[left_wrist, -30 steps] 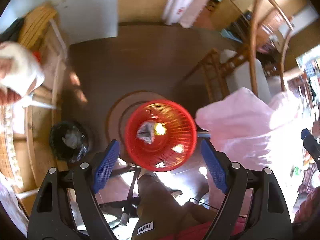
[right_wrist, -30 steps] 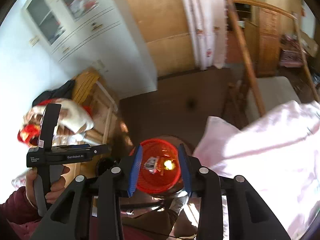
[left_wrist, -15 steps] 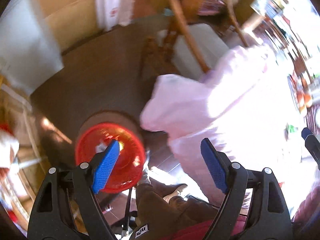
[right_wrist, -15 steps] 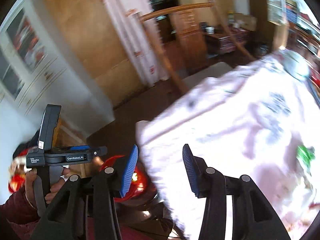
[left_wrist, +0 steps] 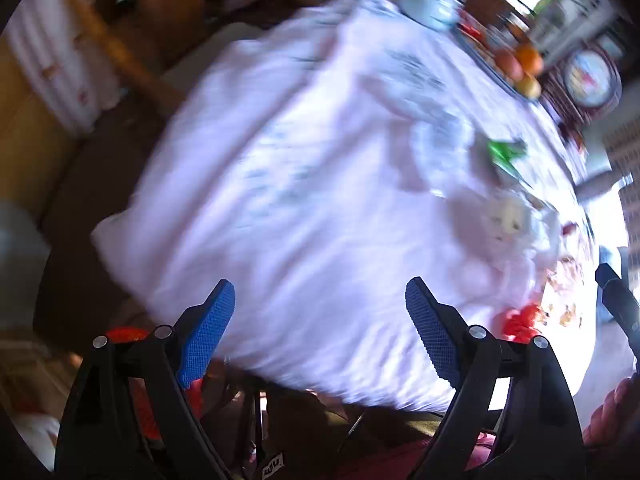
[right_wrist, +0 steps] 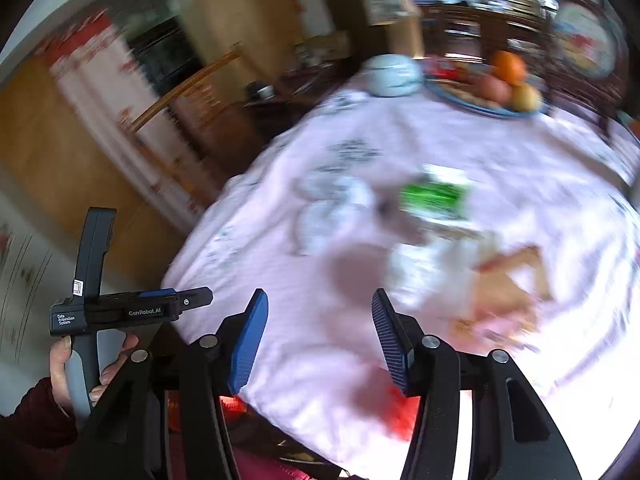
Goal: Collect trash
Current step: 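Grasp the white tissue with the left gripper while the right gripper grasps the pink snack bag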
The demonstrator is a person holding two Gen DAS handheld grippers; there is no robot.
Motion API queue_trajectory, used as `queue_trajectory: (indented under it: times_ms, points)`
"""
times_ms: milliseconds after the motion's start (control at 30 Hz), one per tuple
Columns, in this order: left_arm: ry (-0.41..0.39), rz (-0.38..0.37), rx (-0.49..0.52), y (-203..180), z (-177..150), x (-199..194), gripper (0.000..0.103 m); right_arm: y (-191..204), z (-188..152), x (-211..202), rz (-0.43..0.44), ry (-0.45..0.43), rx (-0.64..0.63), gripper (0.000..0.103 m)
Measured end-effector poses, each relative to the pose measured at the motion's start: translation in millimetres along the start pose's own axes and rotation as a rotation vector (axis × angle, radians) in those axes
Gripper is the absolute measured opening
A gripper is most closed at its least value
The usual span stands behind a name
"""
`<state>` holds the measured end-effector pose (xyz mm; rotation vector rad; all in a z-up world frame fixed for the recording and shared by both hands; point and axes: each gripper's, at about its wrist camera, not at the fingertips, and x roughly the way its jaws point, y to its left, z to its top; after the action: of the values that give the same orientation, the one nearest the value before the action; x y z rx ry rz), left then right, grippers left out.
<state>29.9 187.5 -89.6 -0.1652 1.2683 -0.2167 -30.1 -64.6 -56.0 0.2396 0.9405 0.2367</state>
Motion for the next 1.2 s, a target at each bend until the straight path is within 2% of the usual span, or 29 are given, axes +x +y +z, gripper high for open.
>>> queue_trajectory:
  times_ms: [200, 367, 600, 733, 767, 800, 867, 900, 967, 1067, 1200]
  points:
    - [0.034, -0.066, 0.177, -68.5, 9.5, 17.6, 0.084, -63.3, -27.8, -36.6, -0.117, -0.063, 0.161, 0.059]
    - [0.062, -0.102, 0.346, -128.5, 6.4, 34.4, 0.084, -100.7, -50.6, -55.6, -0.19, -0.078, 0.27, 0.061]
    - [0.091, -0.147, 0.426, -182.8, 24.3, 62.6, 0.085, -123.4, -68.3, -68.8, -0.238, -0.084, 0.329, 0.063]
    - [0.107, -0.133, 0.44, -197.6, 32.7, 80.1, 0.085, -131.4, -70.0, -73.0, -0.246, -0.084, 0.329, 0.063]
    - [0.11, -0.13, 0.439, -199.9, 34.0, 84.4, 0.078, -133.4, -69.8, -72.5, -0.246, -0.082, 0.327, 0.063]
    - [0.109, -0.125, 0.435, -202.6, 36.3, 89.3, 0.056, -135.3, -69.0, -72.1, -0.246, -0.08, 0.327, 0.063]
    - [0.12, -0.138, 0.42, -201.1, 37.9, 90.0, 0.032, -139.5, -66.9, -71.4, -0.243, -0.079, 0.333, 0.063]
    - [0.109, -0.152, 0.401, -198.6, 39.5, 86.5, 0.028, -141.4, -65.9, -71.1, -0.238, -0.079, 0.337, 0.063]
    - [0.076, -0.155, 0.386, -194.2, 40.7, 73.2, 0.021, -146.7, -62.9, -66.5, -0.217, -0.072, 0.346, 0.063]
    - [0.036, -0.154, 0.366, -183.8, 44.8, 51.8, 0.02, -149.4, -56.9, -51.8, -0.172, -0.033, 0.34, 0.064]
    - [-0.007, -0.14, 0.316, -168.0, 51.6, 31.3, 0.02, -148.6, -53.0, -18.4, -0.123, 0.068, 0.317, 0.065]
